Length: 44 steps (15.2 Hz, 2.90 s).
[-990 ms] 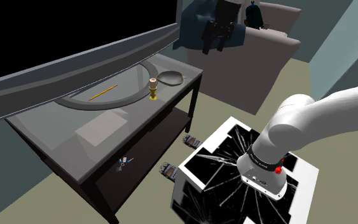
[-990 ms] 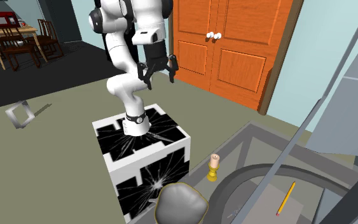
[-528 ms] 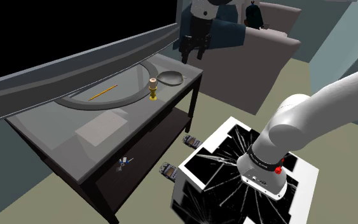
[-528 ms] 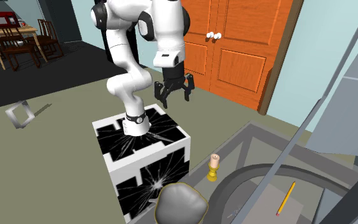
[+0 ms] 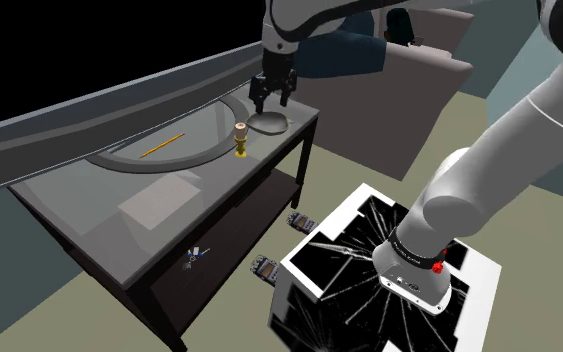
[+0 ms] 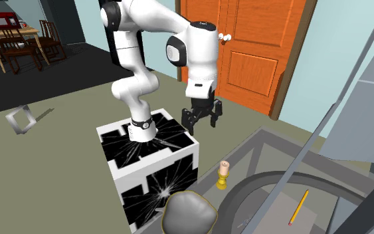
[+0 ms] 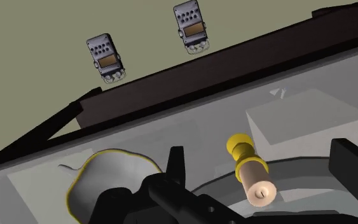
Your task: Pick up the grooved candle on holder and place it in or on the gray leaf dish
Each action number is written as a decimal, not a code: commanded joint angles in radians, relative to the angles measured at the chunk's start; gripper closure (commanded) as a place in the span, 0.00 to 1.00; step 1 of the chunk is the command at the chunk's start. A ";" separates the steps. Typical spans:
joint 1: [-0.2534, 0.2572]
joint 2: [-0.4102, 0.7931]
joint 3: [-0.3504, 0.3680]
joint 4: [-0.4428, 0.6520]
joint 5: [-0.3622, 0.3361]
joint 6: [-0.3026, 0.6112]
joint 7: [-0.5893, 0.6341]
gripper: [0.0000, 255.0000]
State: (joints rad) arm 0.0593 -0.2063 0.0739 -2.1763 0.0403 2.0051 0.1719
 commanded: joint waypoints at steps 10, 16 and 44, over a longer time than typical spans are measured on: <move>0.022 0.363 0.028 0.215 -0.074 0.125 0.083 0.00; 0.022 0.404 0.027 0.176 -0.081 0.205 0.088 0.00; 0.021 0.348 0.028 0.243 -0.072 0.083 0.080 1.00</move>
State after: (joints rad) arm 0.0809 0.1480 0.1024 -1.9407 -0.0324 2.1018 0.2537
